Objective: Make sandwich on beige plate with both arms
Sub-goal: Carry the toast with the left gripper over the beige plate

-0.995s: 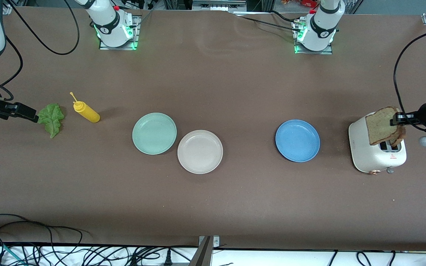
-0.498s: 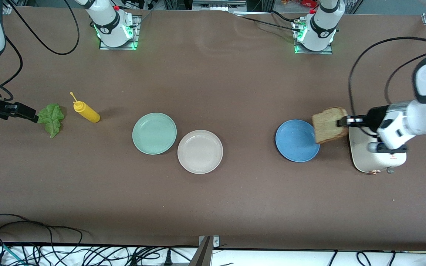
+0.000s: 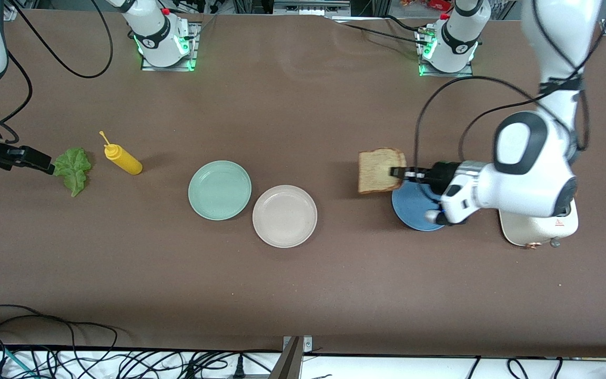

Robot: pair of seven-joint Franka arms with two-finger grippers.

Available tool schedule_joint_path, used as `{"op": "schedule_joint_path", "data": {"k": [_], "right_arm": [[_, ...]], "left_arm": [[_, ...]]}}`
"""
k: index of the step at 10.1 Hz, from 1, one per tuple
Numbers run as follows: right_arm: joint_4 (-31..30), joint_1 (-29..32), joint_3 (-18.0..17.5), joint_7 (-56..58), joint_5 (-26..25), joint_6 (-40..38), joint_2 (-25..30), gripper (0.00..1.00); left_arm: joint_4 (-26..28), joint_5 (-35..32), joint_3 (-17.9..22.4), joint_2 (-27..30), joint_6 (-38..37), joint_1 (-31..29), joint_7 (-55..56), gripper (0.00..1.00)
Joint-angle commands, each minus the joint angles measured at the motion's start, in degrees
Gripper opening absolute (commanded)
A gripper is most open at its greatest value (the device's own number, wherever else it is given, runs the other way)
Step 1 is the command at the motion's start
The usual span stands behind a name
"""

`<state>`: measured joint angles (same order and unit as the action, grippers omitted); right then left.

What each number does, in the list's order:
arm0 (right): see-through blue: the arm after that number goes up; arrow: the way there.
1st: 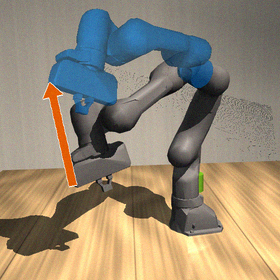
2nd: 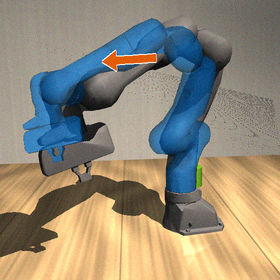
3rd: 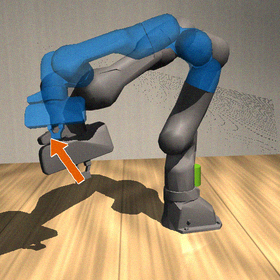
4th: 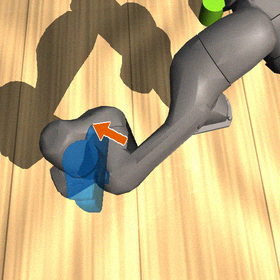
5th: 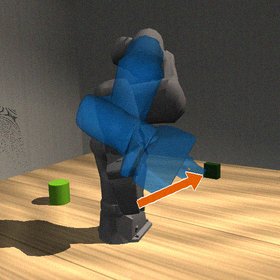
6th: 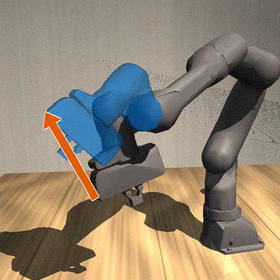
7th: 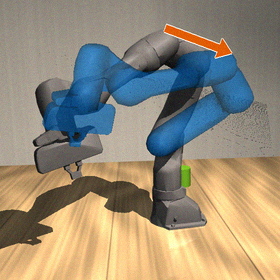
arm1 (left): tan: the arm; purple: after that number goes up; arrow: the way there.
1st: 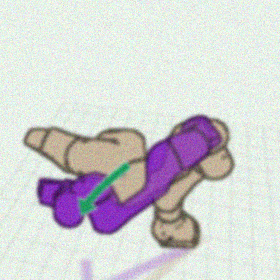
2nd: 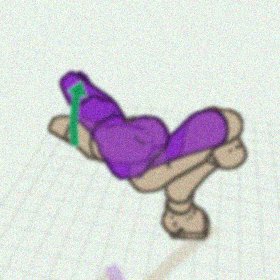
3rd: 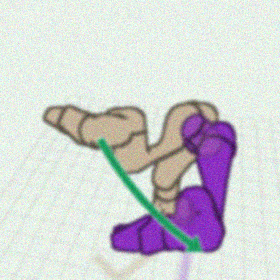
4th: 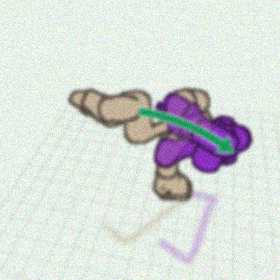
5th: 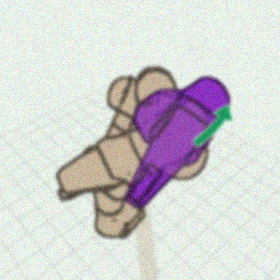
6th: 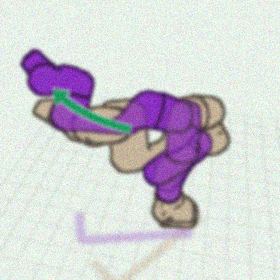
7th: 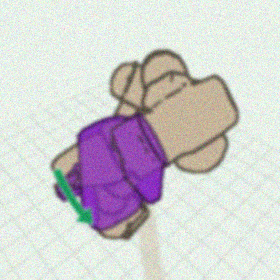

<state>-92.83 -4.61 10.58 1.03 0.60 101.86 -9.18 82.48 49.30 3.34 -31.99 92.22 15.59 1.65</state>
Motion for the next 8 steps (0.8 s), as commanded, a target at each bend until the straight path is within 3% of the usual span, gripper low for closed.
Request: {"op": "schedule_joint_path", "data": {"k": [1, 2, 6, 8], "right_arm": [[-0.33, -0.04, -0.12, 0.11, -0.16, -0.26, 0.75, 1.00], [-0.33, -0.04, -0.12, 0.20, -0.16, -0.34, 0.75, 1.00], [-0.69, 1.09, 0.76, 0.28, -1.03, -0.26, -0.47, 1.00], [-0.77, 3.28, 1.11, 1.25, -1.13, 0.09, -3.02, 1.00]], "left_arm": [[-8.90, 14.00, 0.70, -9.99, 0.14, 2.15, -0.85, 0.00], [-9.35, 17.55, 0.79, -11.50, 1.98, 4.25, -3.30, 0.00], [-9.61, 22.32, 0.70, -18.00, 20.59, 13.48, -13.75, 0.00], [-9.70, 22.68, 0.70, -19.86, 23.70, 14.81, -15.97, 0.00]]}}
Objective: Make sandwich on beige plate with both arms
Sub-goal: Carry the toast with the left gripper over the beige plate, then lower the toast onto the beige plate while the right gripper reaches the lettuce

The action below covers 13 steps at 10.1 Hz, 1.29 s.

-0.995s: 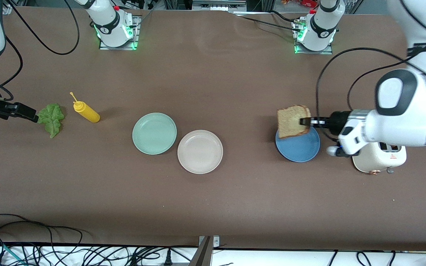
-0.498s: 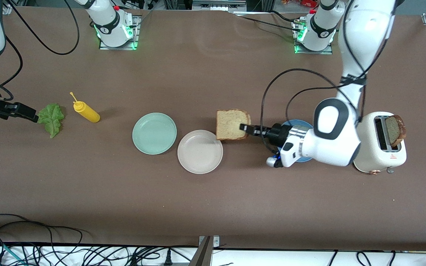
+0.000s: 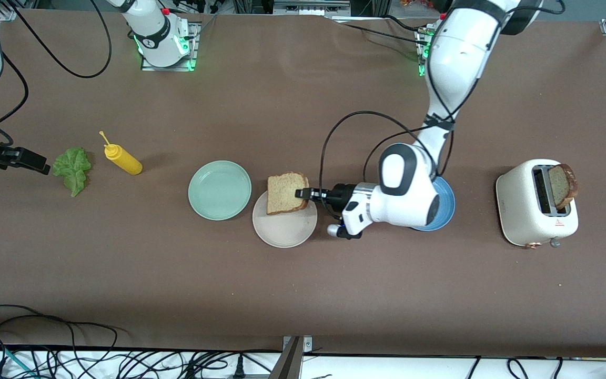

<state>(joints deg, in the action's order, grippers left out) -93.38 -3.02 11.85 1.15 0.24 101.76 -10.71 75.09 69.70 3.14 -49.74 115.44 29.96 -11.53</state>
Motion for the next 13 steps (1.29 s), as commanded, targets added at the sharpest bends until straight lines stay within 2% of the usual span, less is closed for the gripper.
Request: {"op": "schedule_joint_path", "data": {"k": [1, 4, 6, 7, 8, 9, 11, 13], "right_arm": [[-0.22, 3.09, -0.16, 1.31, -0.85, 0.54, -3.16, 1.00], [-1.09, 6.79, -0.16, 6.92, -1.73, 2.64, -9.66, 1.00], [-8.26, 6.98, 0.28, 9.21, -3.04, 10.60, -10.21, 1.00], [-12.75, 6.98, 0.80, 11.39, -3.40, 16.40, -10.21, 1.00], [-16.62, 7.06, 1.94, 14.72, -3.32, 20.98, -10.30, 1.00], [-19.70, 7.59, 2.47, 16.76, -3.32, 23.90, -10.38, 1.00], [-20.79, 8.12, 2.56, 20.70, -3.32, 24.45, -13.70, 1.00], [-20.79, 9.00, 2.56, 23.88, -3.32, 25.24, -16.35, 1.00]], "left_arm": [[-3.88, 2.29, 0.91, -3.51, 1.80, 0.62, -2.88, 0.00], [-5.57, 4.04, 0.99, -5.98, 4.35, 1.85, -2.88, 0.00], [-5.65, 4.04, 1.00, -6.94, 5.24, 1.85, -2.97, 0.00], [-5.57, 3.96, 1.00, -7.30, 5.24, 1.77, -2.97, 0.14], [-5.39, 3.96, 1.00, -7.30, 5.24, 1.59, -2.88, 0.81], [-5.30, 3.35, 1.17, -6.95, 5.24, 1.50, -2.71, 1.00], [-5.13, 1.95, 2.04, -5.03, 4.89, 0.37, -1.83, 1.00], [-4.78, -4.28, 2.14, -3.71, 4.01, -1.12, -0.34, 1.00]]}}
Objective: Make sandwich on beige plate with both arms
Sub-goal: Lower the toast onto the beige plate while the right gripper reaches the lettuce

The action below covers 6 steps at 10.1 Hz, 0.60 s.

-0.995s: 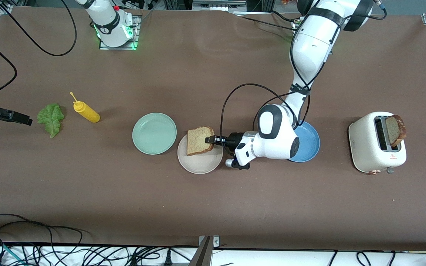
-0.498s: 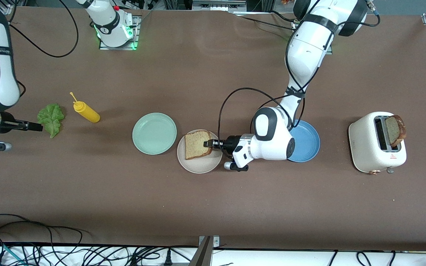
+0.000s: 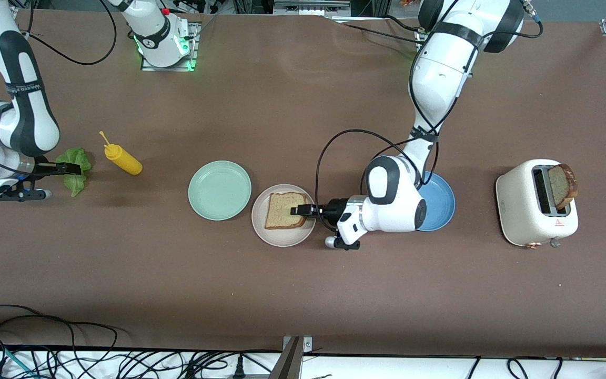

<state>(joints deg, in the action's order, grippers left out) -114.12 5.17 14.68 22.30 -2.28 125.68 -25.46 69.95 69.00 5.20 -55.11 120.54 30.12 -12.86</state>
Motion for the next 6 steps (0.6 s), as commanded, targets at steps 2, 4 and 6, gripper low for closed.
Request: {"op": "schedule_joint_path", "data": {"k": [2, 4, 6], "right_arm": [[-0.05, 0.81, -0.26, 3.62, -0.79, 1.84, -3.80, 1.00], [-0.05, 0.72, -0.26, 3.71, -0.79, 1.76, -5.47, 1.00], [0.03, 0.89, -0.17, 3.62, -0.79, 1.41, -5.83, 0.77]], "left_arm": [[0.37, -9.63, 0.16, 4.21, -7.13, -5.14, 4.14, 1.00], [0.19, -20.86, 0.16, 8.59, -15.30, -10.41, 11.32, 1.00], [0.19, -35.00, 0.16, 13.69, -19.62, -14.73, 21.26, 1.00]]}}
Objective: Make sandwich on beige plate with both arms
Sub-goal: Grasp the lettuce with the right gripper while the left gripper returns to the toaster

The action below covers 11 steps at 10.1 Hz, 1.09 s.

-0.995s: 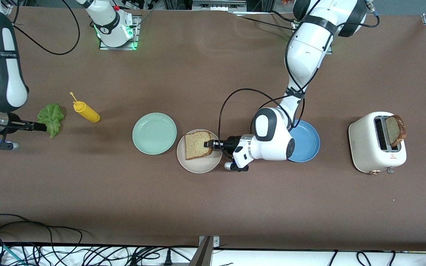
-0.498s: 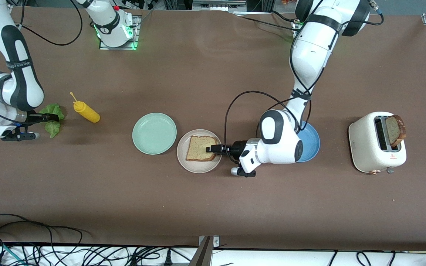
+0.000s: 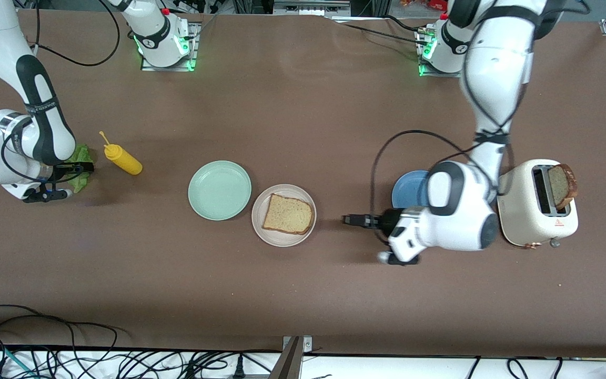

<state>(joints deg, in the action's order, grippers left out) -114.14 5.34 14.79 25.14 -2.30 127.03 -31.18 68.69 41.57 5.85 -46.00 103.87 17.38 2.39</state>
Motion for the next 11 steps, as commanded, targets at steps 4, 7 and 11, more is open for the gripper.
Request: {"op": "schedule_joint_path", "data": {"k": [4, 7, 11], "right_arm": [[0.32, 0.81, -0.29, 0.78, -0.78, -0.11, -0.02, 0.00], [0.58, 0.72, -0.29, 0.08, -0.69, -0.90, 0.68, 0.00], [13.98, 0.02, -0.46, -0.10, -0.60, -18.07, 2.62, 0.00]], "left_arm": [[1.53, -31.66, -0.31, 10.30, -10.95, -9.11, 6.40, 1.00], [1.36, -40.25, 0.21, 13.91, -14.38, -10.43, 6.48, 1.00], [1.09, -43.58, 6.88, 15.67, -15.28, -11.05, 6.13, 1.00]]}}
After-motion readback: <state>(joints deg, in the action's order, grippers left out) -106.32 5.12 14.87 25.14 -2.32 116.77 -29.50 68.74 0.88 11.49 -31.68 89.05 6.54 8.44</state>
